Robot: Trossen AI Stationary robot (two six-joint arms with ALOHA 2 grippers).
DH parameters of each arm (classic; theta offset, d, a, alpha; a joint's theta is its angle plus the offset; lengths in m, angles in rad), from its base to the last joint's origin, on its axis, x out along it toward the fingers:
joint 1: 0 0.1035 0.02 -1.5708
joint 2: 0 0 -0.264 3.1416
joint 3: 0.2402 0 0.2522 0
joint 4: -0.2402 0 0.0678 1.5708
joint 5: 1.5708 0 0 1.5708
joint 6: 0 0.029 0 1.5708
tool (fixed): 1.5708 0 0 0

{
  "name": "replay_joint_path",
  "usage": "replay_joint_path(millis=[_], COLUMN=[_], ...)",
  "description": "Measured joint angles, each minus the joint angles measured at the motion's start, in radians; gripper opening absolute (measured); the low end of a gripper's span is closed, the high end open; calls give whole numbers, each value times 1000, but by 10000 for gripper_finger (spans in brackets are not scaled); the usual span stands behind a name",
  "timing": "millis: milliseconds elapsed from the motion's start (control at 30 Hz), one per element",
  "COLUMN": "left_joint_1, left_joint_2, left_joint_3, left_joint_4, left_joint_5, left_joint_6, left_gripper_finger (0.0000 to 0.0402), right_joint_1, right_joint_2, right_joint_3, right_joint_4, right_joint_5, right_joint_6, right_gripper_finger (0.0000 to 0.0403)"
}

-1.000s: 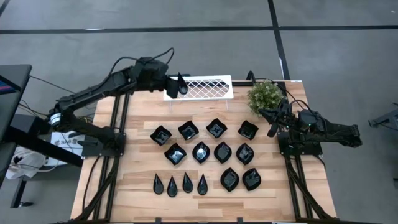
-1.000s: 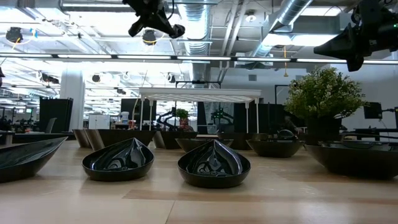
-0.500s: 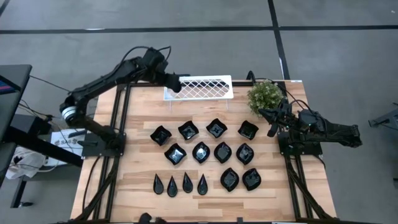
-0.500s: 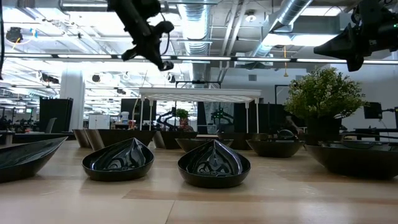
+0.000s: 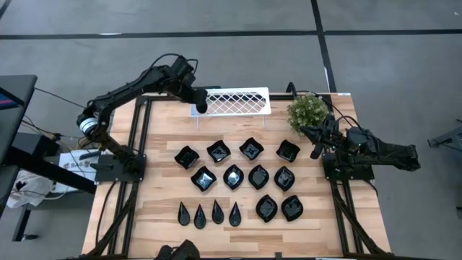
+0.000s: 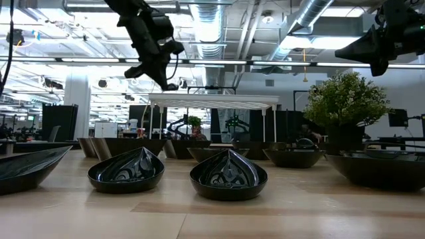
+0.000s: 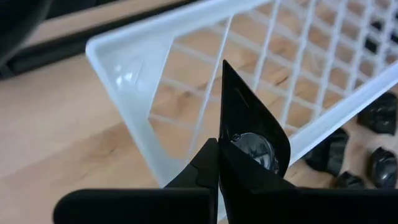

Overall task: Pick & Place Mini shaped plates
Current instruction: Put the black drop-shaped plate on the shelf

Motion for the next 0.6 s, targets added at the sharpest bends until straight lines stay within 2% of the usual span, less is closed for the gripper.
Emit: replay_joint_path(millis=[600], left_joint_1=[16], left_joint_2=[7], left_joint_3=[0], left_joint_4=[15], left_joint_5=[-9], left_joint_6=[4], left_gripper_finger=[5], right_joint_1=[0], right_joint_2=[0], right_joint_3=[0], right_joint_4=[0], right_joint_5=[0], right_joint_6=[1], right_gripper_finger=[1])
